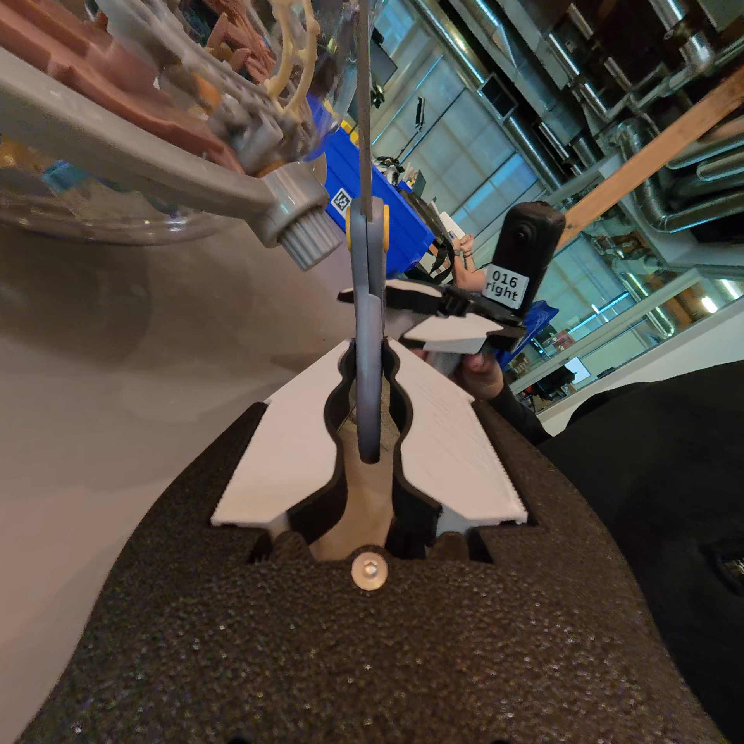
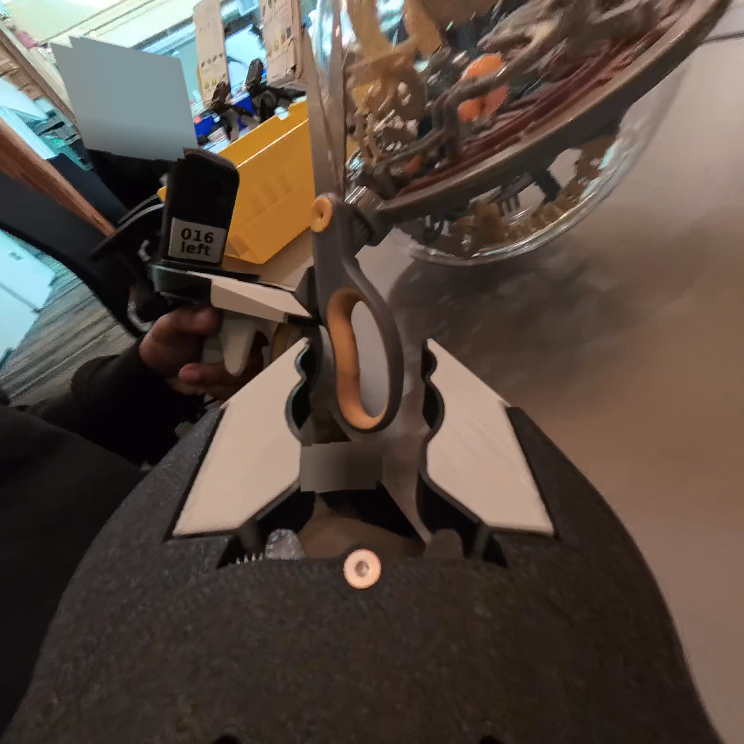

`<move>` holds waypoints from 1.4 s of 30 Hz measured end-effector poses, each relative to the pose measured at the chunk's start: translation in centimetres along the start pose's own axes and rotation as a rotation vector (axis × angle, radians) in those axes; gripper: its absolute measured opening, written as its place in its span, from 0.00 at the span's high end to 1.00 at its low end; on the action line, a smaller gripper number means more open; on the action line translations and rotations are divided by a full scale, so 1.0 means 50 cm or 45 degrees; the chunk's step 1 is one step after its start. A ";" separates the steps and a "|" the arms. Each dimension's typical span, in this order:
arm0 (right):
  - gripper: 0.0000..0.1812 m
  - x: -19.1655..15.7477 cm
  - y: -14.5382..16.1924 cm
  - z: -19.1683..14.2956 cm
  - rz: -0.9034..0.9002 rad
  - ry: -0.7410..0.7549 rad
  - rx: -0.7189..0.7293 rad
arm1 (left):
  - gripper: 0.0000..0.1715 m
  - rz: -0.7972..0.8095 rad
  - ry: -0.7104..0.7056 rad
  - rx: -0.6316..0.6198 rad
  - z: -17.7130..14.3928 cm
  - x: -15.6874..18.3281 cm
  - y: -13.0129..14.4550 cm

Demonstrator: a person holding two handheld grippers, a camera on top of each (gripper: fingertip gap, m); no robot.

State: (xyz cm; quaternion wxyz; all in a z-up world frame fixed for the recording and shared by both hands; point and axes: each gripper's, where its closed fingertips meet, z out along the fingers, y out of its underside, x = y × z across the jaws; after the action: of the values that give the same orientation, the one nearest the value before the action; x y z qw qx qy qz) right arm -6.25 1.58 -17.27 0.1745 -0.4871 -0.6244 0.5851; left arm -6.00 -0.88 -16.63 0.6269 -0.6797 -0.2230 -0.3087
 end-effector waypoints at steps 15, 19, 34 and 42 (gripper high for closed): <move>0.95 -0.043 -0.062 -0.005 0.389 -0.531 0.030 | 0.95 -0.114 0.185 0.100 -0.051 0.021 -0.054; 0.95 -0.042 -0.069 -0.012 0.359 -0.541 -0.024 | 0.95 -0.146 0.213 0.154 -0.067 0.019 -0.073; 0.95 -0.035 -0.067 -0.004 0.370 -0.546 -0.053 | 0.95 -0.193 0.232 0.191 -0.063 0.012 -0.075; 0.94 -0.057 -0.043 0.024 0.365 -0.541 -0.080 | 0.94 -0.230 0.227 0.197 -0.038 0.013 -0.065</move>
State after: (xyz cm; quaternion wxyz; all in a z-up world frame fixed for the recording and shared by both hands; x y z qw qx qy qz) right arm -6.75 -1.10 -14.63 -0.0605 -0.4422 -0.5894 0.6734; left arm -8.05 -2.46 -13.83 0.6645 -0.5764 -0.2497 -0.4048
